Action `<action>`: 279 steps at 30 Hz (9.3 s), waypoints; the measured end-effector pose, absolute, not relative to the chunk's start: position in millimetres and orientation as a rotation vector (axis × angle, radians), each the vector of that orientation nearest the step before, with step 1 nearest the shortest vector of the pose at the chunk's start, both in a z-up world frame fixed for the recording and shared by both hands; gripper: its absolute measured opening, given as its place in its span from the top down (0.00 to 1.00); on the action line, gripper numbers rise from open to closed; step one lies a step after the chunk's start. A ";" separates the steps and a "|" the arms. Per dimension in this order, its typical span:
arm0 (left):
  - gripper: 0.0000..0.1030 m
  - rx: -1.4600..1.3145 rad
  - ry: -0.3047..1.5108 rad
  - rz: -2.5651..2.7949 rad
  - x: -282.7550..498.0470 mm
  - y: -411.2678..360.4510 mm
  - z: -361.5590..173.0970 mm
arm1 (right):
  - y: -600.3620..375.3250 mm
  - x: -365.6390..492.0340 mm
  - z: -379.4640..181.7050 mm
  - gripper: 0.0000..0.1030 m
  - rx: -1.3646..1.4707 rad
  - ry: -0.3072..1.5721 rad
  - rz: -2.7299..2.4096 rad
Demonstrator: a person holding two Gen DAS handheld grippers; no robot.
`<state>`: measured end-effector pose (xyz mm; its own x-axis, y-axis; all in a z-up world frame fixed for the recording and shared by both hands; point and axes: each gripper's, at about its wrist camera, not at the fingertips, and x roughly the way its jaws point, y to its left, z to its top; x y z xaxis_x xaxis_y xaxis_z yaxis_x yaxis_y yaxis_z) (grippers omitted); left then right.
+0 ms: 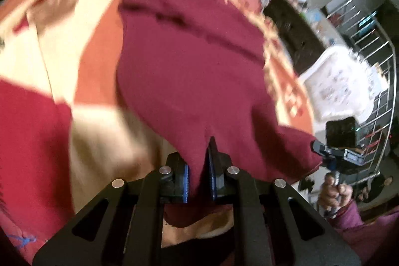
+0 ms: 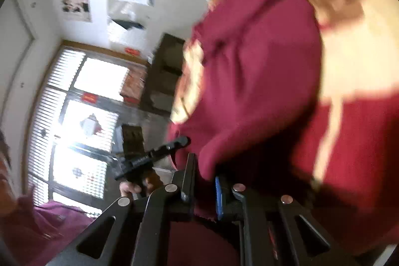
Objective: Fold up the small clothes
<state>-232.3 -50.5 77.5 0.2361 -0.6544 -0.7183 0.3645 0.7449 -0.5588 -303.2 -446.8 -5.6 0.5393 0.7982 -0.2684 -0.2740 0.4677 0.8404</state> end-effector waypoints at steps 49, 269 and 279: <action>0.28 -0.225 0.929 -0.538 66.7 -128.6 118.3 | -506.3 2.7 87.7 0.40 0.478 0.605 0.312; 0.56 0.111 0.883 -1.005 -125.7 -320.5 127.2 | -561.1 -66.1 120.4 0.80 0.451 0.611 0.122; 0.44 0.103 0.963 -0.777 -96.6 -261.1 74.9 | -504.0 -25.4 90.5 0.80 0.255 0.743 0.163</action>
<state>-96.6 -261.1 74.9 0.3281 -0.5485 -0.7691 0.6357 0.7304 -0.2497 -25.4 -504.0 90.5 0.7260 0.2358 -0.6460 -0.0564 0.9566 0.2858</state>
